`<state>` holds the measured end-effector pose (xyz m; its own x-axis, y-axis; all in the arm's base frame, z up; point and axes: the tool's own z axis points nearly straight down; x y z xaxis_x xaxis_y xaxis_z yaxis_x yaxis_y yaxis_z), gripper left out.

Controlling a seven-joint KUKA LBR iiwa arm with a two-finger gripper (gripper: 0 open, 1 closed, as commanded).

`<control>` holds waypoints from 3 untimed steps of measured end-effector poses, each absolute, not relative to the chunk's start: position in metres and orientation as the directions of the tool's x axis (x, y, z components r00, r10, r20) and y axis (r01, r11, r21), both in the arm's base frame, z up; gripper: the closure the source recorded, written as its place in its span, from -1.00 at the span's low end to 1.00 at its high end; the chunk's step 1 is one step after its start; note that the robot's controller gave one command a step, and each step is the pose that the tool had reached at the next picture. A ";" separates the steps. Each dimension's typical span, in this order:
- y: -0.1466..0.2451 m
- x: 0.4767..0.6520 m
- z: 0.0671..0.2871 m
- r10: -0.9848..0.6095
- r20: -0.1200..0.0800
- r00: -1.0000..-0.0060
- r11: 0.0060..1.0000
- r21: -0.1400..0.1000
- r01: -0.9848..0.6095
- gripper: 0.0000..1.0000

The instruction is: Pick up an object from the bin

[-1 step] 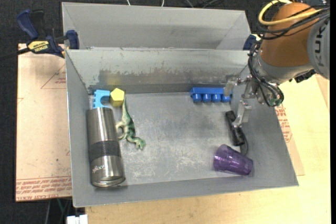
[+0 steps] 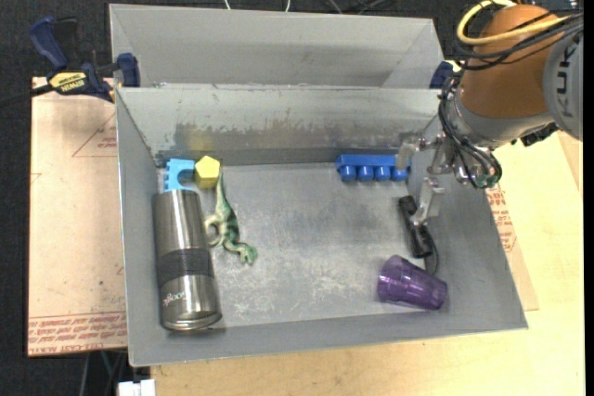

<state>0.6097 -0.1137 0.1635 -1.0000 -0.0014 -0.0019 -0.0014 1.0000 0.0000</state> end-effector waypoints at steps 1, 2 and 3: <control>-0.129 0.540 0.131 -0.144 0.003 -0.990 0.990 0.002 -0.144 -1.00; -0.121 0.547 0.242 0.049 -0.021 -0.999 0.999 -0.001 0.049 -1.00; -0.114 0.483 0.116 -0.249 0.010 -0.969 0.969 0.009 -0.248 -1.00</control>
Offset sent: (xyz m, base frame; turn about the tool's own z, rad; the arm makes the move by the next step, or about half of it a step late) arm -0.0653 -0.0077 0.0735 0.0511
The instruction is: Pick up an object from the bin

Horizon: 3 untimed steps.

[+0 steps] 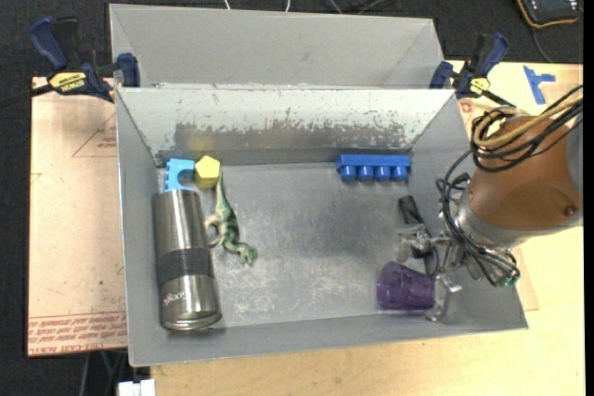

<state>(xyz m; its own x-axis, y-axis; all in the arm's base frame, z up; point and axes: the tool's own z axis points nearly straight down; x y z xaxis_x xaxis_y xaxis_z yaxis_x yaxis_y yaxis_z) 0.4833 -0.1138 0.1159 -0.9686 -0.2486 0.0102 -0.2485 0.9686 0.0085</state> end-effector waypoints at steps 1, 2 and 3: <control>-0.106 0.486 0.163 -0.144 -0.023 -0.989 0.990 -0.004 -0.144 -1.00; -0.120 0.479 0.116 -0.182 0.011 -0.983 0.983 0.010 -0.182 -1.00; -0.115 0.489 0.109 -0.515 -0.017 -0.857 0.857 -0.007 -0.515 -1.00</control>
Offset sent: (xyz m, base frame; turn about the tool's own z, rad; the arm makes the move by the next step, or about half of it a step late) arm -0.0053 -0.0068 0.0004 0.0655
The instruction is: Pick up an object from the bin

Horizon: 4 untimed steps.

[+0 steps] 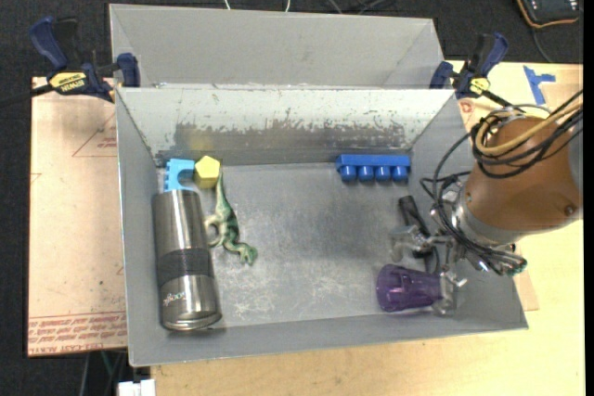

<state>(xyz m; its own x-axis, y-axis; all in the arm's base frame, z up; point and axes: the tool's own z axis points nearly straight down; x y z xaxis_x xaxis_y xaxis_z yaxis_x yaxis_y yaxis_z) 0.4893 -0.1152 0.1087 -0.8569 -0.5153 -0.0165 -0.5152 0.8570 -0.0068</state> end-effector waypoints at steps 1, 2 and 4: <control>-0.139 0.484 0.082 -0.103 -0.005 -0.995 0.995 0.004 -0.103 1.00; -0.138 0.484 0.082 -0.104 -0.005 -0.995 0.995 0.004 -0.104 1.00; -0.131 0.488 0.070 -0.088 -0.007 -0.996 0.996 0.006 -0.088 1.00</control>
Offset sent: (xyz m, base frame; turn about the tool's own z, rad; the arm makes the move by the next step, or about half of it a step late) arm 0.0000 0.0000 0.0000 0.0000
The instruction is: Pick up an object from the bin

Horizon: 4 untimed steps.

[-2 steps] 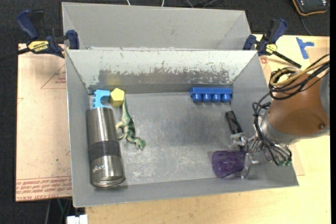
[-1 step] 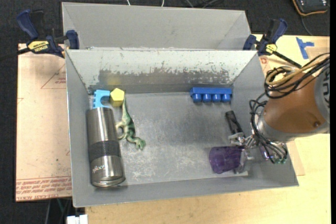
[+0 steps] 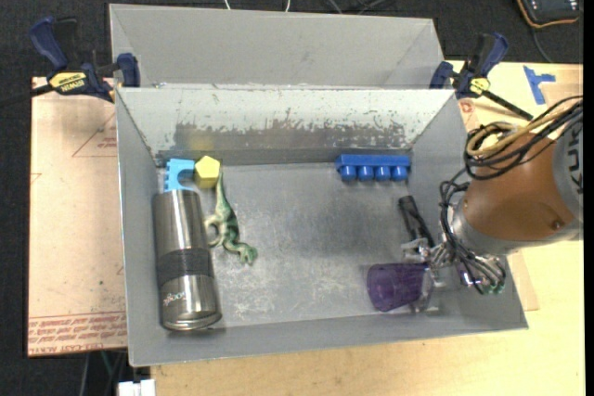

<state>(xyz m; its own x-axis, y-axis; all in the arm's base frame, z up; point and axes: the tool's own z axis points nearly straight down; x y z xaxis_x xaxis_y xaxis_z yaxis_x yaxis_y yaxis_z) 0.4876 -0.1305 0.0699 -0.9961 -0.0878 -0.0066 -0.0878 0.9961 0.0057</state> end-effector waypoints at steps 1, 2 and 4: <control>-0.135 0.487 0.070 -0.080 -0.007 -0.997 0.997 0.007 -0.080 1.00; -0.123 0.481 0.090 0.197 -0.004 -0.980 0.980 0.010 0.197 1.00; -0.108 0.482 0.072 -0.174 -0.018 -0.985 0.985 0.007 -0.174 1.00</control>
Offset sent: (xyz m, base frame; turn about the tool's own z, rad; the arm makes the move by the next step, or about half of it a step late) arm -0.0073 0.0061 0.0197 0.2874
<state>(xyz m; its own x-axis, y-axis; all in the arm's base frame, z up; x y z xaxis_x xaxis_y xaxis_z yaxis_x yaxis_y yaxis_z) 0.4822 -0.1082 0.0720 -0.9846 -0.1739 -0.0180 -0.1740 0.9847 0.0068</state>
